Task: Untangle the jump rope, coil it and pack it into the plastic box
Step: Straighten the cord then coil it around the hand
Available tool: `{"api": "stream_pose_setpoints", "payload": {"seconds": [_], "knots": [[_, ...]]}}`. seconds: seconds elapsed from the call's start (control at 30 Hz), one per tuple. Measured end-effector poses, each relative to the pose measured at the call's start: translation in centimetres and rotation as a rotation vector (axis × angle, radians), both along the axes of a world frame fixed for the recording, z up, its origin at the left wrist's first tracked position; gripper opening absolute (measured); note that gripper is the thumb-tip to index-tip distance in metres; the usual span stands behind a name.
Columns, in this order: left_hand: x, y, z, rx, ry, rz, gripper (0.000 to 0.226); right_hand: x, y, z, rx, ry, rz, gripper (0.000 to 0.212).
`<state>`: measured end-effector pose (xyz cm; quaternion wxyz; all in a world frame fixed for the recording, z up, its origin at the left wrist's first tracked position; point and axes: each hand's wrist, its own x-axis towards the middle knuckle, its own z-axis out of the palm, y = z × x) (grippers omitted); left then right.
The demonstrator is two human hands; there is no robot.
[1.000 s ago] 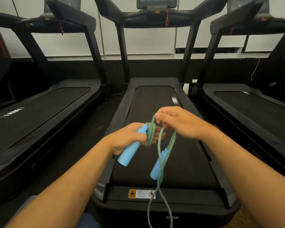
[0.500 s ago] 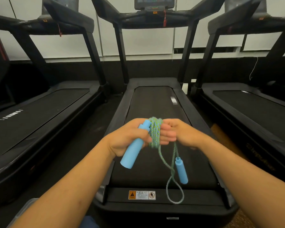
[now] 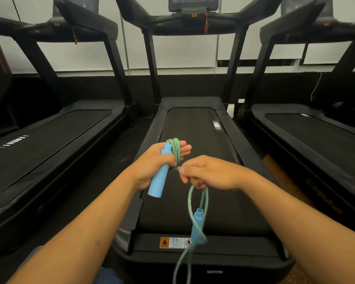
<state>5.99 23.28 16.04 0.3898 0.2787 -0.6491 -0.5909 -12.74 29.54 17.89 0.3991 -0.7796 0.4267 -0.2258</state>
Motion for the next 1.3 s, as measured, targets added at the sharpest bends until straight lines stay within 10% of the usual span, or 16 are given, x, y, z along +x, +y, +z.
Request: {"api": "stream_pose_setpoints", "payload": {"seconds": [0.27,0.57,0.9,1.3], "knots": [[-0.7,2.0,0.1,-0.121,-0.479,-0.167,0.041,-3.2,-1.5,1.4,-0.185,-0.237,-0.216,0.029],[-0.9,2.9,1.1,-0.052,-0.278,-0.384,0.053,-5.0,-3.0,-0.5,-0.174,-0.274,-0.268,0.03],[-0.7,1.7,1.7,0.078,0.422,-0.271,0.062,-1.3,-2.5,-4.3,0.106,-0.267,-0.092,0.032],[1.0,-0.7,-0.2,-0.092,-0.01,0.101,0.058,-1.0,-0.2,0.3,0.017,-0.109,0.02,0.033]]}}
